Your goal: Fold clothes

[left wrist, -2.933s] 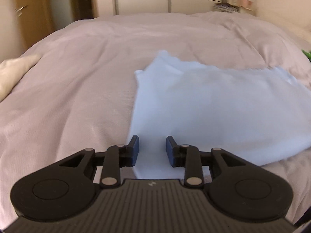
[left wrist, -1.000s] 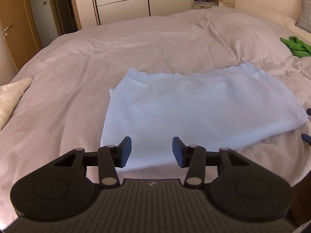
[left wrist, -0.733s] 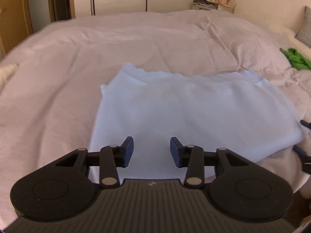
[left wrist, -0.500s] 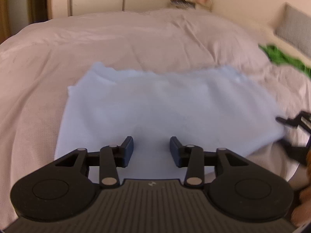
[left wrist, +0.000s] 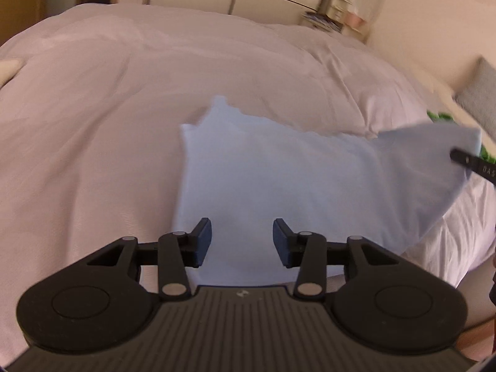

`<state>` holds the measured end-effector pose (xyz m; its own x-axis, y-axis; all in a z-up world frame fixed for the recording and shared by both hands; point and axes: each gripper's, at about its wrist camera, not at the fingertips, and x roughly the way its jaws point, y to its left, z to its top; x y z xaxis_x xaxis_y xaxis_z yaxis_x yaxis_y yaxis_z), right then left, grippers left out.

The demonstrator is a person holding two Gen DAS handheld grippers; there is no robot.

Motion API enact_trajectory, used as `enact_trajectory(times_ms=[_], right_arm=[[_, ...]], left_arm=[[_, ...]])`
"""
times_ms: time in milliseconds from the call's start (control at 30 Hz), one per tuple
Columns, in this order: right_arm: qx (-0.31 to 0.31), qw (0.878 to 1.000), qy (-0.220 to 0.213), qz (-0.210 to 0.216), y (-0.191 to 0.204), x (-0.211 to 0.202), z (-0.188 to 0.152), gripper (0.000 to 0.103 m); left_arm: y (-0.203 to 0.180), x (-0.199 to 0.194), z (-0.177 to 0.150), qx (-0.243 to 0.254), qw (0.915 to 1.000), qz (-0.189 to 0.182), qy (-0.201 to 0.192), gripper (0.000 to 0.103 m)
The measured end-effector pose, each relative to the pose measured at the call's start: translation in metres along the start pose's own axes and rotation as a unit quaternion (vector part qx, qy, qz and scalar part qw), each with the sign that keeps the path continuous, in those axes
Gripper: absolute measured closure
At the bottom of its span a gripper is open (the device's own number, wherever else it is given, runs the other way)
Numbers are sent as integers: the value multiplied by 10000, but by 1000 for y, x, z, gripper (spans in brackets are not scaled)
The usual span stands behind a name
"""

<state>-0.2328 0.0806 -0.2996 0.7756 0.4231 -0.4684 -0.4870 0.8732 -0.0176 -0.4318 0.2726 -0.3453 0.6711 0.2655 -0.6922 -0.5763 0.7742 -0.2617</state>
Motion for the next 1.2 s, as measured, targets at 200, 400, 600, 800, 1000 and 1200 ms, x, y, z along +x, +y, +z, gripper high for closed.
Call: enact_trajectory(times_ms=[200,400,600,800,1000,1200], right_arm=[[-1952,9695,-594,1357,108,-17,-7,86],[-3054,9235,151,2318,170,-6,-73,74],[-2710,9187,230,2866,140,-13,-78,36],[-131,9580,457,2827,45,-31,-55,36],[2976,9110,1389,2493,-46,23,-73,42],[3891,8597,1807,2771,-55,49,-101,67]], left_arm=[[38,-19,-2,-650,9977,-208,-32,65],[51,-15,-1,-1081,9922,-618,84,65],[53,9,14,-1686,9753,-1394,299,60],[52,57,32,-2241,9519,-1984,658,49],[46,107,48,-2541,9356,-2261,948,49],[25,105,69,-1960,9517,-2218,815,95]])
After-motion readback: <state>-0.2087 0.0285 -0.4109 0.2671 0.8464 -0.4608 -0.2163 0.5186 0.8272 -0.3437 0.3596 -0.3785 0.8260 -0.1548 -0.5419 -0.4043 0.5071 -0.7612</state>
